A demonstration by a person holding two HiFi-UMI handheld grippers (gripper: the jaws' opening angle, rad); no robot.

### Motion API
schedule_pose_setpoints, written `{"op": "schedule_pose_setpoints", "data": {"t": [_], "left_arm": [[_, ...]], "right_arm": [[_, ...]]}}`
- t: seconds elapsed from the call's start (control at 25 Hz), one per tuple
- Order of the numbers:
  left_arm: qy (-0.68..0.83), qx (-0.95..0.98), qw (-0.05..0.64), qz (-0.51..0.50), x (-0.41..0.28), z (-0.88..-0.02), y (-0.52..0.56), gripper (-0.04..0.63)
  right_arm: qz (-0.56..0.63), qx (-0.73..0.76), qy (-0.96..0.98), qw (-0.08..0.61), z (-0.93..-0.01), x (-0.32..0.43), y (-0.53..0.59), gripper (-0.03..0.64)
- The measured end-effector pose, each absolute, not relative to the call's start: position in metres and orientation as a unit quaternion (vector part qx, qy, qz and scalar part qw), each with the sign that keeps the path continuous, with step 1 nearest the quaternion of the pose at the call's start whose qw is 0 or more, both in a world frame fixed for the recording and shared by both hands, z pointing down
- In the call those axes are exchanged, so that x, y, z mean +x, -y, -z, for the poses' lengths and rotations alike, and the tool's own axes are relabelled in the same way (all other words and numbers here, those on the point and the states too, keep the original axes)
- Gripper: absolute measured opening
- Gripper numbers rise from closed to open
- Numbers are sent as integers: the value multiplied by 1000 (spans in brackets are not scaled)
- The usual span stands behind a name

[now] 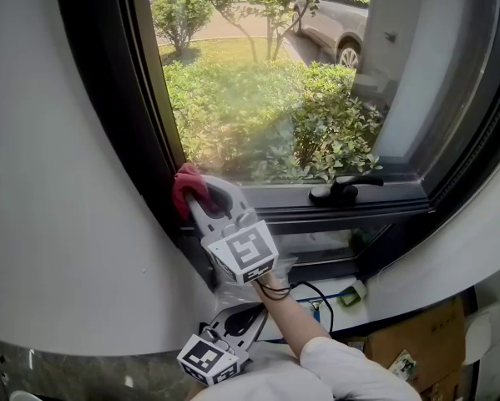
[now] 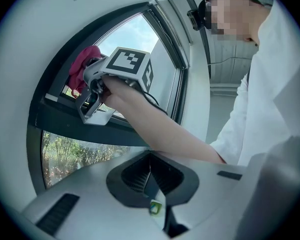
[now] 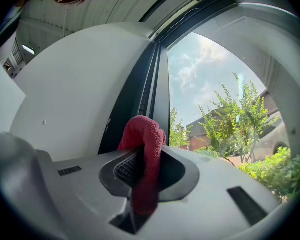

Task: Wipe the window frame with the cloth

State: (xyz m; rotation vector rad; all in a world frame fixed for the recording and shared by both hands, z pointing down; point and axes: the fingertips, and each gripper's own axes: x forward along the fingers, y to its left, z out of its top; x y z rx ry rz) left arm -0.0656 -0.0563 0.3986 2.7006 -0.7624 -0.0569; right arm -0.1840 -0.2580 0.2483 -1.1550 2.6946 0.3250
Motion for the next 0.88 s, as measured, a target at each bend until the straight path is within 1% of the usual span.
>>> {"op": "schedule_pose_setpoints", "data": {"t": [0.88], "left_arm": [[266,949,169,19,-64,-399,54,9]], "right_arm": [[-108,-393,-910,80,-259,-184,258,69]]}}
